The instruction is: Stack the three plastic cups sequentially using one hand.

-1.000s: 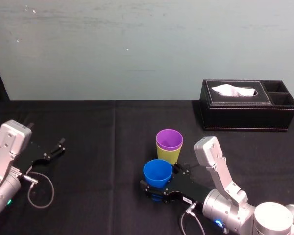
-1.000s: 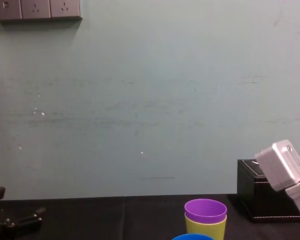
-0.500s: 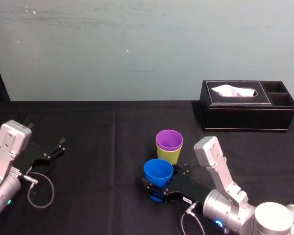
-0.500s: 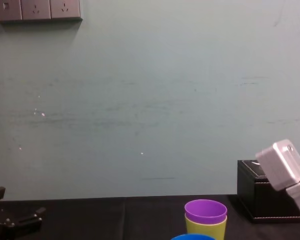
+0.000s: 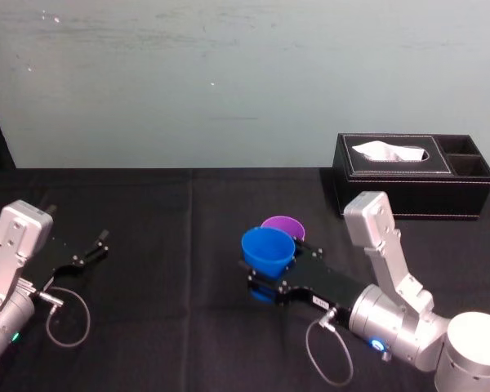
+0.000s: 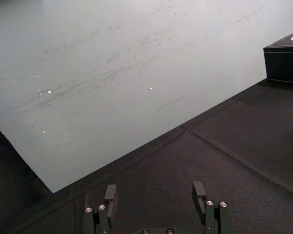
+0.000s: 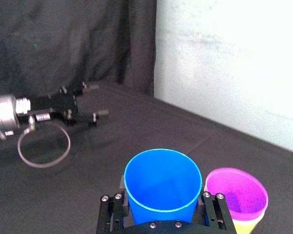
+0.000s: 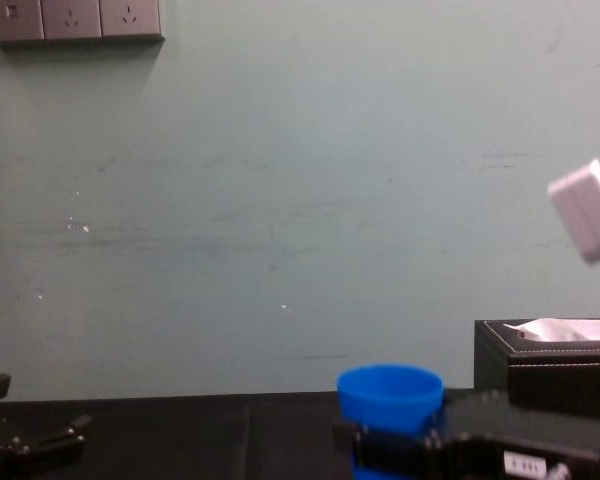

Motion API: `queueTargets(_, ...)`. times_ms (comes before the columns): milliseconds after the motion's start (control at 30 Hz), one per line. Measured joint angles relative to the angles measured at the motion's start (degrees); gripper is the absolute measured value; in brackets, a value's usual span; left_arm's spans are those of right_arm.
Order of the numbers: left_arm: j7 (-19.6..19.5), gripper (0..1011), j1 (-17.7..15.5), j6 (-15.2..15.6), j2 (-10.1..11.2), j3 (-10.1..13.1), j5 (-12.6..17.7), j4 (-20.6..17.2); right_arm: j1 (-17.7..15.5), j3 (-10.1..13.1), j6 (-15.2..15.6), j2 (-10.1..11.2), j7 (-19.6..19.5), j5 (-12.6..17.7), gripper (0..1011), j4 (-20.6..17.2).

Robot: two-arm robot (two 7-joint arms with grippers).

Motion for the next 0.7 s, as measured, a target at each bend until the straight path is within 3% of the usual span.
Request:
queueTargets(333, 0.00, 1000, 0.00, 0.00, 0.00, 0.00, 0.00, 0.00, 2.49, 0.85, 0.94, -0.36, -0.37, 1.80, 737, -1.09)
queueTargets(700, 0.00, 1000, 0.00, 0.00, 0.00, 0.00, 0.00, 0.00, 7.21, 0.76, 0.38, -2.02, -1.76, 1.52, 737, 3.83)
